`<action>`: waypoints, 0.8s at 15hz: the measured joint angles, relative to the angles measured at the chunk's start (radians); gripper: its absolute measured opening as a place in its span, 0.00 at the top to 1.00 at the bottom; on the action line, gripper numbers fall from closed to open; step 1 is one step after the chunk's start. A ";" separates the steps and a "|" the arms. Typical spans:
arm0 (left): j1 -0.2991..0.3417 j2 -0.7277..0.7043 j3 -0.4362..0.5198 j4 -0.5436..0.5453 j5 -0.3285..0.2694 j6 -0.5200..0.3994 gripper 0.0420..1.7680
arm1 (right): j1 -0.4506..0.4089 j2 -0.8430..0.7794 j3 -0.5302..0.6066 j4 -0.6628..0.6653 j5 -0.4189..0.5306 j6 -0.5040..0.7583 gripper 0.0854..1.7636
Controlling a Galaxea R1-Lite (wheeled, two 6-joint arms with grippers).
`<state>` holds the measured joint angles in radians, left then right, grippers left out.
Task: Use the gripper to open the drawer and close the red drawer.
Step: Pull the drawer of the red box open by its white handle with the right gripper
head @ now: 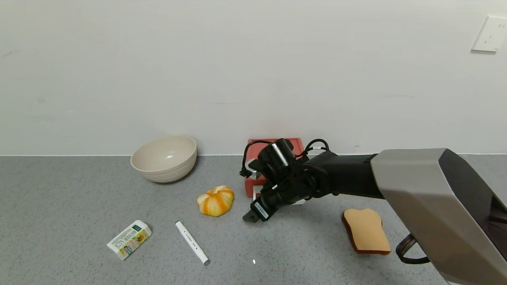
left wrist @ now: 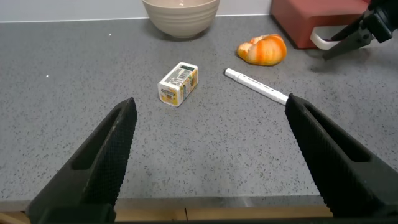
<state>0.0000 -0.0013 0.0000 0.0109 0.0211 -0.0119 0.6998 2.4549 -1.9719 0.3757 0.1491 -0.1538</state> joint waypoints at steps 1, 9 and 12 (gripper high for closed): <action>0.000 0.000 0.000 0.000 0.000 0.000 0.03 | 0.001 0.000 0.000 0.006 0.000 0.005 0.03; 0.000 0.000 0.000 0.000 0.000 0.000 0.03 | 0.031 0.003 -0.001 0.074 -0.002 0.112 0.03; 0.000 0.000 0.000 0.000 0.000 0.000 0.03 | 0.040 -0.001 0.000 0.119 -0.001 0.157 0.03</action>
<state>0.0000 -0.0013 0.0000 0.0104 0.0211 -0.0119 0.7398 2.4540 -1.9719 0.4945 0.1485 0.0028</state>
